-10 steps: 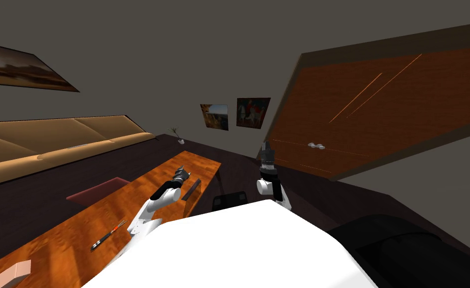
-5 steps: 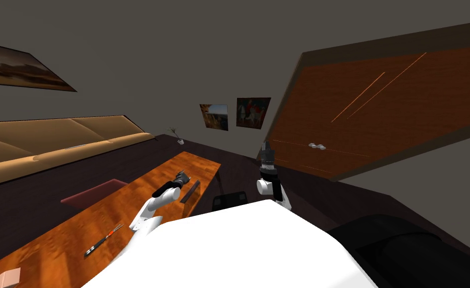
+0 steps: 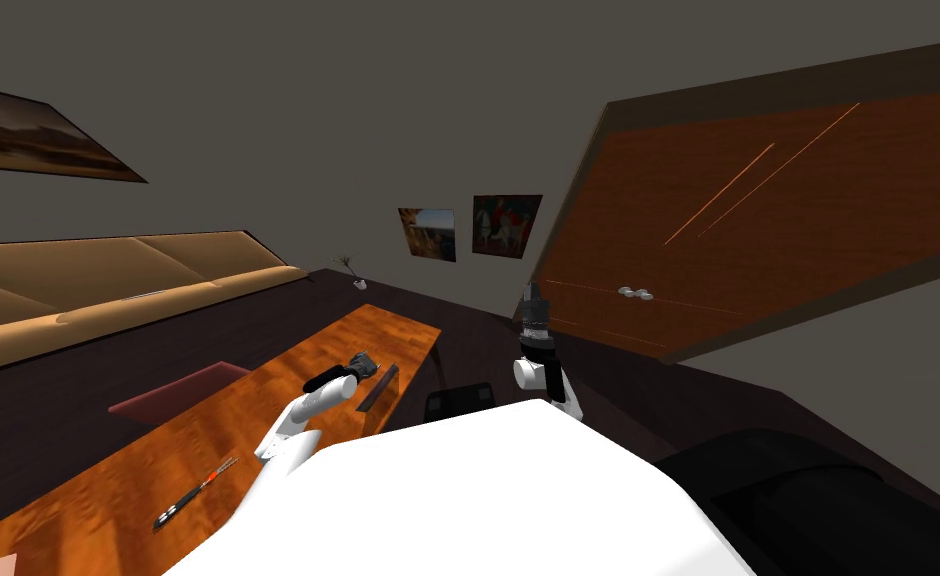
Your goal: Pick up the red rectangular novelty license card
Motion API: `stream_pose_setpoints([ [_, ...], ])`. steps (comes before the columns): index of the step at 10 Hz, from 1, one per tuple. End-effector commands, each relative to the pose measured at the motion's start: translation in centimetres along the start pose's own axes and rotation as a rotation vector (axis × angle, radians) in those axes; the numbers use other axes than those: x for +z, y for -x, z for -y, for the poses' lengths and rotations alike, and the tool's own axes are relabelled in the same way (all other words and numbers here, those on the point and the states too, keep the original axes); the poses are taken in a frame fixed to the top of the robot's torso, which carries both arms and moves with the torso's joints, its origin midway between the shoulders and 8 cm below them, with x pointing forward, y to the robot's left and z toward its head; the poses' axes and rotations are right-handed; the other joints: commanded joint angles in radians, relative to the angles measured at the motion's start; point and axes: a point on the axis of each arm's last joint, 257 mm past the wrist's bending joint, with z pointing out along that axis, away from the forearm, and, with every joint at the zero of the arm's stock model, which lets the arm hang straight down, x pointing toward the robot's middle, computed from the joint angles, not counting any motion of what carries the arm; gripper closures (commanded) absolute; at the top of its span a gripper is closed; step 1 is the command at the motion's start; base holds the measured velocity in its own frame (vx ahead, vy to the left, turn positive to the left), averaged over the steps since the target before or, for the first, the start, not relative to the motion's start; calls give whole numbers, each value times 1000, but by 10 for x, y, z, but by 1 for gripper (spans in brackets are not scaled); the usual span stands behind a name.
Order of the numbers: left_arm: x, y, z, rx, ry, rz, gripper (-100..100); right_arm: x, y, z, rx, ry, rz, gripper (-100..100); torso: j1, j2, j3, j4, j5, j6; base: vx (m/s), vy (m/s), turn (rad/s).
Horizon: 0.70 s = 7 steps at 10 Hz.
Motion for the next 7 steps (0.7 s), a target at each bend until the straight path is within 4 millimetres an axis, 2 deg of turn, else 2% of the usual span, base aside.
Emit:
stream_pose_setpoints([
  [1,5,11,-12,-21,48,25,-100,0,0,0,0,0,0,0,0,0,0,0,0,0,32,0,-2],
  [4,11,38,-37,-94,158,86,-100,0,0,0,0,0,0,0,0,0,0,0,0,0,34,-6,-7],
  [7,10,52,-54,-130,231,124,-100,0,0,0,0,0,0,0,0,0,0,0,0,0,30,-4,-4],
])
